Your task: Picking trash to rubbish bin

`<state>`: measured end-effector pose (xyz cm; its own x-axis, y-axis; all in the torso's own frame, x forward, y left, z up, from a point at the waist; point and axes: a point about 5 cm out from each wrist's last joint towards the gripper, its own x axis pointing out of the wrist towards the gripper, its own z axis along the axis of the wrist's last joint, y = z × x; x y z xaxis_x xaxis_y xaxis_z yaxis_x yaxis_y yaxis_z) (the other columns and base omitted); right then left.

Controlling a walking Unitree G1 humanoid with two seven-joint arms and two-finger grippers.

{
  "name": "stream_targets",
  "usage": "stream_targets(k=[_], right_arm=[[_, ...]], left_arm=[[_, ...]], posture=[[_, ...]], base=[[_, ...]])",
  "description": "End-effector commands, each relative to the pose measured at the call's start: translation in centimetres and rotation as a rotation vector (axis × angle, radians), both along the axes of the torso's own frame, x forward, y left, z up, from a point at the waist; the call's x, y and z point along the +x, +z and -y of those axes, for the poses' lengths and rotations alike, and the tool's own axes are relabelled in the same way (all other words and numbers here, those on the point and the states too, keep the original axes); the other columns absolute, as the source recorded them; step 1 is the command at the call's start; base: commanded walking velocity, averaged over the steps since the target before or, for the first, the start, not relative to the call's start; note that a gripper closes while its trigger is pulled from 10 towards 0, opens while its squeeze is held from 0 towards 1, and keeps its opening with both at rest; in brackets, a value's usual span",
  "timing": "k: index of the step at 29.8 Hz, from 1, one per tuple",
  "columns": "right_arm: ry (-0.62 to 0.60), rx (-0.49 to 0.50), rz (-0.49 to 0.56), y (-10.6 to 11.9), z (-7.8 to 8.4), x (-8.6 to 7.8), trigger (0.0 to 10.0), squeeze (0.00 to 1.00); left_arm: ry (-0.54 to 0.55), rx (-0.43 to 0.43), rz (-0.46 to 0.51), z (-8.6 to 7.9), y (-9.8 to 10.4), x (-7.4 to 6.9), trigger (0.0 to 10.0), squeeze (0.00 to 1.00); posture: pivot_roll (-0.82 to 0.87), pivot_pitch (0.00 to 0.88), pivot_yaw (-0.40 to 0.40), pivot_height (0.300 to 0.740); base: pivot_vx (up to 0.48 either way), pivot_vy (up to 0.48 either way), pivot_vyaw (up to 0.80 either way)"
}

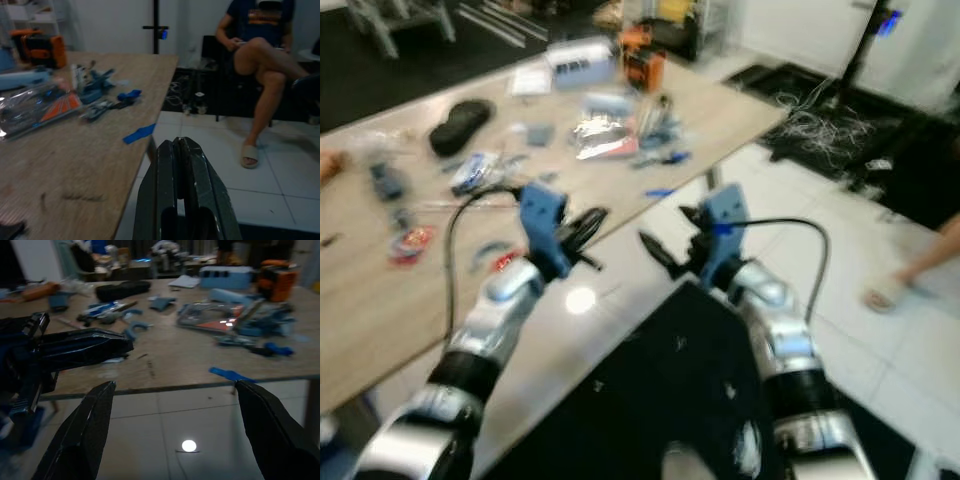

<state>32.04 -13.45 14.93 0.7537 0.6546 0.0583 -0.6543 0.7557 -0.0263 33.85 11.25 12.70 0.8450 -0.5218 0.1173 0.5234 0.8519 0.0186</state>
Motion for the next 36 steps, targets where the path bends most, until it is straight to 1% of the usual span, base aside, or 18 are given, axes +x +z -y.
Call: stream_targets(k=[1, 36], right_arm=[[0.011, 0.000, -0.010, -0.25, -0.32, -0.11, 10.0, 0.00], [0.012, 0.005, -0.013, -0.21, -0.16, -0.12, 10.0, 0.00]], left_arm=[[0.001, 0.001, -0.014, -0.05, -0.36, -0.07, 10.0, 0.00], [-0.004, 0.000, -0.009, 0.00, -0.31, -0.05, 10.0, 0.00]], posture=[[-0.09, 0.000, 0.036, 0.740], [-0.09, 0.000, 0.033, 0.740]], base=[[0.000, 0.000, -0.80], [0.000, 0.000, -0.80]])
